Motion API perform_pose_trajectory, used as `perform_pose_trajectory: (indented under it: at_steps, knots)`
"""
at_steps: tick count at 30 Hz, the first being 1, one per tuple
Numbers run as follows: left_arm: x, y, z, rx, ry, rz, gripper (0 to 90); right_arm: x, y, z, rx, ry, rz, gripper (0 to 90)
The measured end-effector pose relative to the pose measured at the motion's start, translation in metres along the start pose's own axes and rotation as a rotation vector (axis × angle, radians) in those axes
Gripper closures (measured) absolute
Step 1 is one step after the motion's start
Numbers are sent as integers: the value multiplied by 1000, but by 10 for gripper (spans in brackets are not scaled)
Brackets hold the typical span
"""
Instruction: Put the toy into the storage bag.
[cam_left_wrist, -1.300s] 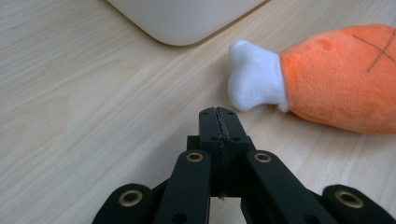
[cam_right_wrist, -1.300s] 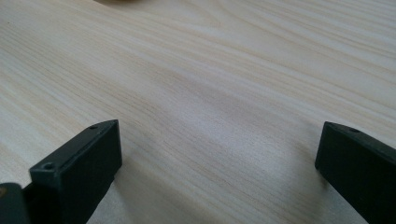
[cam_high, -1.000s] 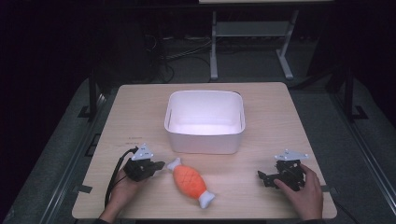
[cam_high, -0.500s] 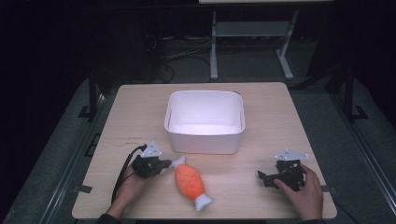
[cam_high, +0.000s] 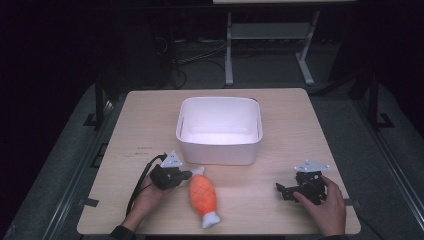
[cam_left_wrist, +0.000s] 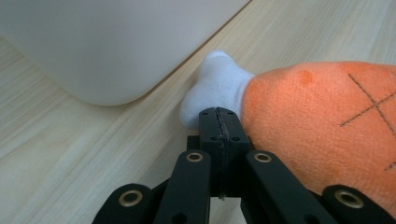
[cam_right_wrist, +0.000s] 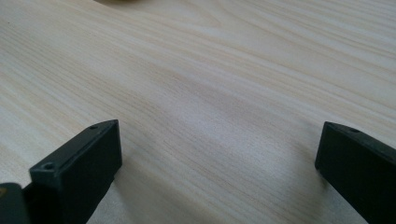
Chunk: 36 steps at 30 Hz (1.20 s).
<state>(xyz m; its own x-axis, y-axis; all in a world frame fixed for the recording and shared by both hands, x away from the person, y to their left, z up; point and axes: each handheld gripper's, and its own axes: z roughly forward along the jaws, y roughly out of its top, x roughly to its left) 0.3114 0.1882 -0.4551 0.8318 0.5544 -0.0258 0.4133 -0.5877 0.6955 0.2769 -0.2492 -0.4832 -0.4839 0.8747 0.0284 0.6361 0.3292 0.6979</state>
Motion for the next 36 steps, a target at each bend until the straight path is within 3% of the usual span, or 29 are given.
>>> perform_pose_trajectory:
  at_steps: [14, 22, 36]
  knots:
    - [-10, 20, 11, -2, -26, 65, 897, 0, 0, 0, 0, 0, 0, 0]
    - [-13, 27, 18, -5, -46, 73, 897, 0, 0, 0, 0, 0, 0, 0]
    - [-26, 48, 36, -12, -75, 121, 897, 0, 0, 0, 0, 0, 0, 0]
